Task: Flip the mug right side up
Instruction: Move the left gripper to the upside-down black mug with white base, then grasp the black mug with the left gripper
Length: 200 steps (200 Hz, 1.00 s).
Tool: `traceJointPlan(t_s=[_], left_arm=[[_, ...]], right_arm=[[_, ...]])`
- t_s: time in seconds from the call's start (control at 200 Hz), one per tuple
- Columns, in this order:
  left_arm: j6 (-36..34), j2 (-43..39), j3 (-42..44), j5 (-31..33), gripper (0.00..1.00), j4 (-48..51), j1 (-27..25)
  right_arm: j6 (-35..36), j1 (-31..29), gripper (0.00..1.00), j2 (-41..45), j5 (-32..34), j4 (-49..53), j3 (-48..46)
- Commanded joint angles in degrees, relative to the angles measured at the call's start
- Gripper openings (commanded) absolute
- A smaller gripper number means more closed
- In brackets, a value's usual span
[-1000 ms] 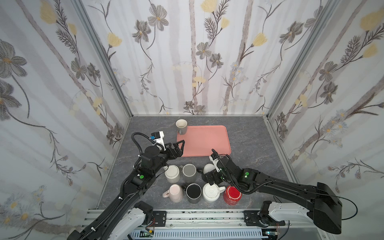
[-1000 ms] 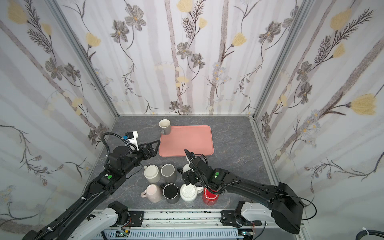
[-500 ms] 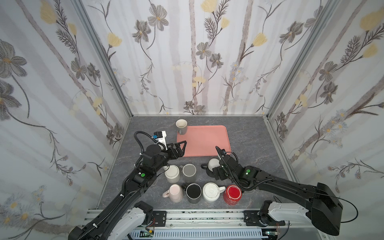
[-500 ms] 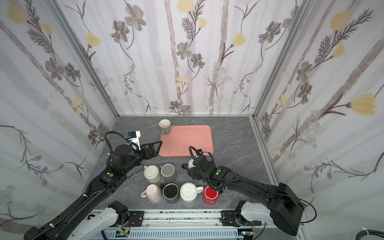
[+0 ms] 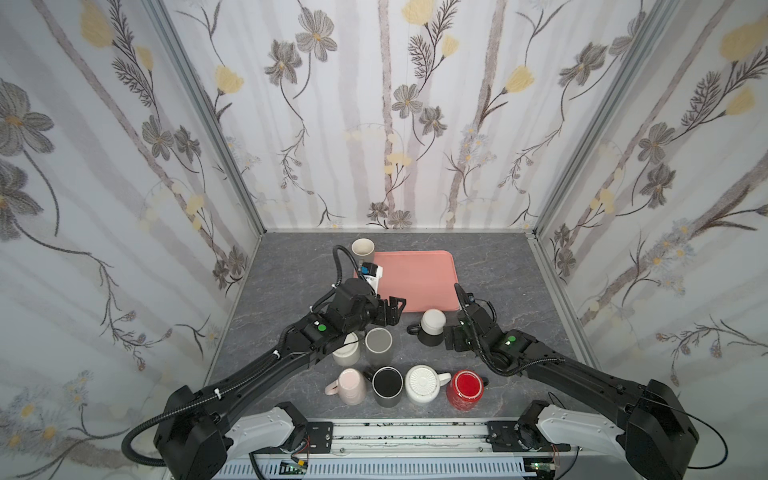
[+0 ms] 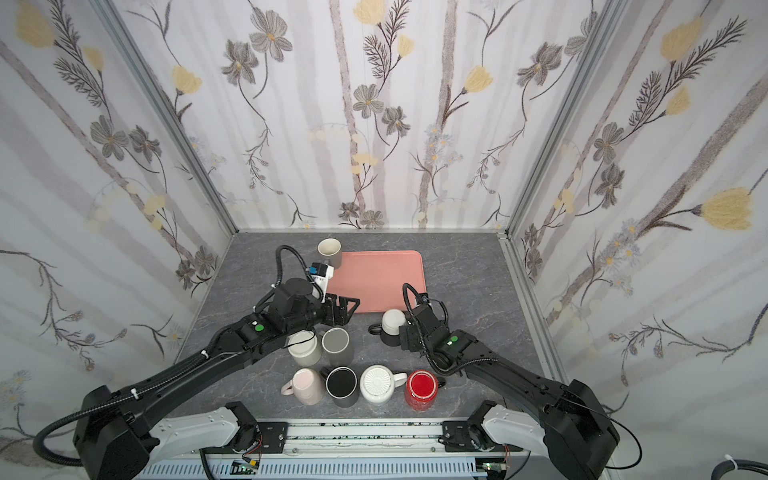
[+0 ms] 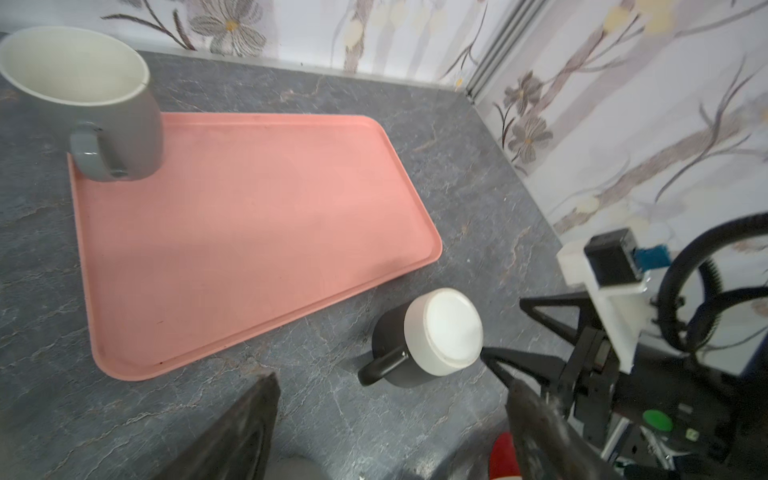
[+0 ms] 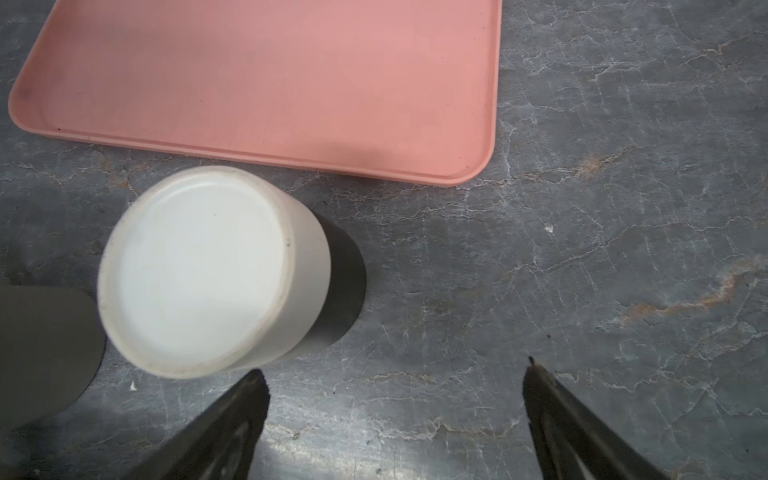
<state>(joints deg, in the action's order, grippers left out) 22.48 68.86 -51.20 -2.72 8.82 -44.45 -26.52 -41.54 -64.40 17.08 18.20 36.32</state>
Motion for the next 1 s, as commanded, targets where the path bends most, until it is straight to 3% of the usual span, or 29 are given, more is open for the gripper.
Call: traceJointPlan(t_s=[0.0, 0.24, 0.545, 0.769, 0.994], left_arm=[[-5.8, 4.9, -3.1, 4.2, 0.81, 6.0, -2.7], [-10.2, 16.8, -10.6, 6.3, 0.77, 11.2, -9.1], [-9.5, 26.6, -14.1, 11.1, 0.64, 11.7, -11.2], [-9.9, 29.8, -14.4, 11.6, 0.69, 9.7, -11.4], [-9.9, 31.6, -13.8, 6.5, 0.73, 6.9, -11.7]], right_arm=[[-0.4, 1.2, 0.95, 2.1, -1.5, -2.5, -0.8], [-0.4, 2.9, 0.95, 6.6, -2.8, -5.2, -1.9], [0.7, 5.9, 0.95, 12.0, -3.8, -5.6, -1.2], [0.9, 7.6, 0.96, 14.1, -5.5, -5.8, -1.0], [1.1, 8.2, 0.96, 15.3, -6.0, -5.8, -1.4]])
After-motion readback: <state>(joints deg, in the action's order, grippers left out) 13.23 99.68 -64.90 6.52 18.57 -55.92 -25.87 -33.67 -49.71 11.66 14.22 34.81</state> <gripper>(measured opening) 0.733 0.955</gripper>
